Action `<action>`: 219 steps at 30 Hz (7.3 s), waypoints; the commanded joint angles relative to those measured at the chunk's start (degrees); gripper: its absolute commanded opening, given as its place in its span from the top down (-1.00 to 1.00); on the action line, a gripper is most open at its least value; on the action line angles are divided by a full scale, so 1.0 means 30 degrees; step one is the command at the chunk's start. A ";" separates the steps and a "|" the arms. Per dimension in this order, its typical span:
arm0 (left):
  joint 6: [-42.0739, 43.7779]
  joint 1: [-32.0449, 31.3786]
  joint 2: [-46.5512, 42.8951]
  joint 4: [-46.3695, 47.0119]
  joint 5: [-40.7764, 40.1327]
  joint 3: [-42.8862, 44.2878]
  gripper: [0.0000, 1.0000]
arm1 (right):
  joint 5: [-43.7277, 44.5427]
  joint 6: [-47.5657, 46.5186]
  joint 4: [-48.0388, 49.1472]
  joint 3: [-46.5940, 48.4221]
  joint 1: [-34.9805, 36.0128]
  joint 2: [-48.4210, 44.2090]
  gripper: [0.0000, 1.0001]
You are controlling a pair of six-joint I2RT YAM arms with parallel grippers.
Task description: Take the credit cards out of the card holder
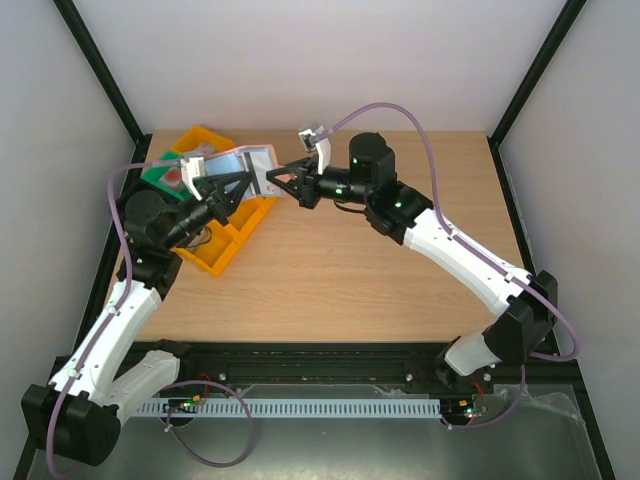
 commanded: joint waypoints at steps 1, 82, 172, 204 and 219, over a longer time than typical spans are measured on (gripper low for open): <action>0.0277 -0.1709 -0.0774 0.0862 0.8579 0.0073 0.95 | -0.0097 0.0333 0.1115 -0.0731 0.1307 0.1155 0.97; 0.0597 -0.2123 -0.0220 -0.0925 0.5967 0.0441 0.33 | -0.4305 0.3316 0.5020 -0.2681 -0.0053 -0.1804 0.97; 1.0832 0.0413 -0.3515 -0.7271 -0.0324 0.0387 0.95 | -0.3858 0.5955 0.4398 -0.5101 -0.6704 -0.5374 0.97; 5.2871 -0.0378 -0.9195 -0.3680 -0.0648 -0.4159 0.95 | -0.3963 0.5365 -0.1032 -1.0691 -0.7274 -0.1522 0.97; 5.1726 -0.0396 -0.8802 -0.3645 -0.1585 -0.3778 0.95 | -0.3478 0.2607 -0.4199 -1.0458 -0.6790 0.4019 0.93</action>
